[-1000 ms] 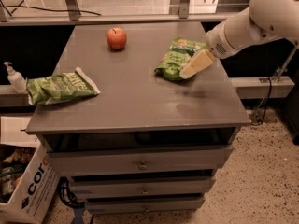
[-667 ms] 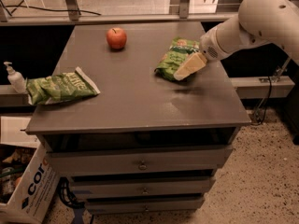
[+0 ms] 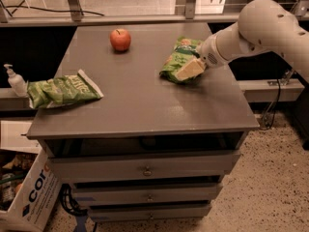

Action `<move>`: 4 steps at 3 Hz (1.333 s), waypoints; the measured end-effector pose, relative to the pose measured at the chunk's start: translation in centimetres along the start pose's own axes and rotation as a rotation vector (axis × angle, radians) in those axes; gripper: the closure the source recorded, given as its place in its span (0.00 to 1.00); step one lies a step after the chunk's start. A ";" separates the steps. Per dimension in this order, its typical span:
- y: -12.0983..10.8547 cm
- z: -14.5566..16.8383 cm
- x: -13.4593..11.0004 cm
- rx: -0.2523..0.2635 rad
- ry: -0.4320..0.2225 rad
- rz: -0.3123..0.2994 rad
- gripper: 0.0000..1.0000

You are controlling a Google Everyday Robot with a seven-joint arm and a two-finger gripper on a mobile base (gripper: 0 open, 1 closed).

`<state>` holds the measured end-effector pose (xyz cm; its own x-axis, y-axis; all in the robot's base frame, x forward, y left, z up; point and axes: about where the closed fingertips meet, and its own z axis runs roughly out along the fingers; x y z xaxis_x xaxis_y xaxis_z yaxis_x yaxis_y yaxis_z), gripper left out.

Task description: Pick green rice chip bag

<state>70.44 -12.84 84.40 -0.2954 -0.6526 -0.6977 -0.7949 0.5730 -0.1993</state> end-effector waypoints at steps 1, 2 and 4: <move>0.0 0.1 -0.3 0.002 -0.016 0.003 0.64; -0.1 -0.2 -1.0 -0.004 -0.051 0.011 0.87; -0.5 -3.3 -5.1 -0.015 -0.199 -0.002 1.00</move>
Offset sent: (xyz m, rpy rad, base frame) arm 0.0042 0.0036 0.0229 0.0946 -0.0430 0.0059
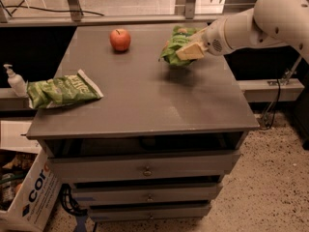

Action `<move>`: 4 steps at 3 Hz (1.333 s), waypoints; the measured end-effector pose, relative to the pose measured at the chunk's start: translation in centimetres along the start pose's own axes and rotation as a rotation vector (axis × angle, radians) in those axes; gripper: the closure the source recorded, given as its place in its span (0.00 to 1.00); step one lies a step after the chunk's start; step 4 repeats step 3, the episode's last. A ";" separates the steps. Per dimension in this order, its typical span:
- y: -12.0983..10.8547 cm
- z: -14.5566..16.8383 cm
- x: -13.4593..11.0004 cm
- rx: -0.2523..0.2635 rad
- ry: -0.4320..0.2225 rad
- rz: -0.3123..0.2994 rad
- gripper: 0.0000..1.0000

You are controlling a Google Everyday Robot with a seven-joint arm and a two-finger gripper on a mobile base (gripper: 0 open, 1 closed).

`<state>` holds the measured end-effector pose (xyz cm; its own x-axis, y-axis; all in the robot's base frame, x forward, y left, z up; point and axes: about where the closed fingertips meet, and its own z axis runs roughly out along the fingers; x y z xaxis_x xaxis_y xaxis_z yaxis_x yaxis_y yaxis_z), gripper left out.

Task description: Pick green rice chip bag

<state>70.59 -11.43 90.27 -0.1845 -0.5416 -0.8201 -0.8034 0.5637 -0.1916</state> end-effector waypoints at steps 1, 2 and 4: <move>0.2 -1.8 -2.2 -0.033 -0.096 0.010 1.00; 1.1 -4.1 -4.0 -0.080 -0.184 0.024 1.00; 1.1 -4.1 -4.0 -0.081 -0.184 0.024 1.00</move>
Offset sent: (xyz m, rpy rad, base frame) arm -0.0462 -0.0107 0.0871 0.2707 -0.0722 0.1260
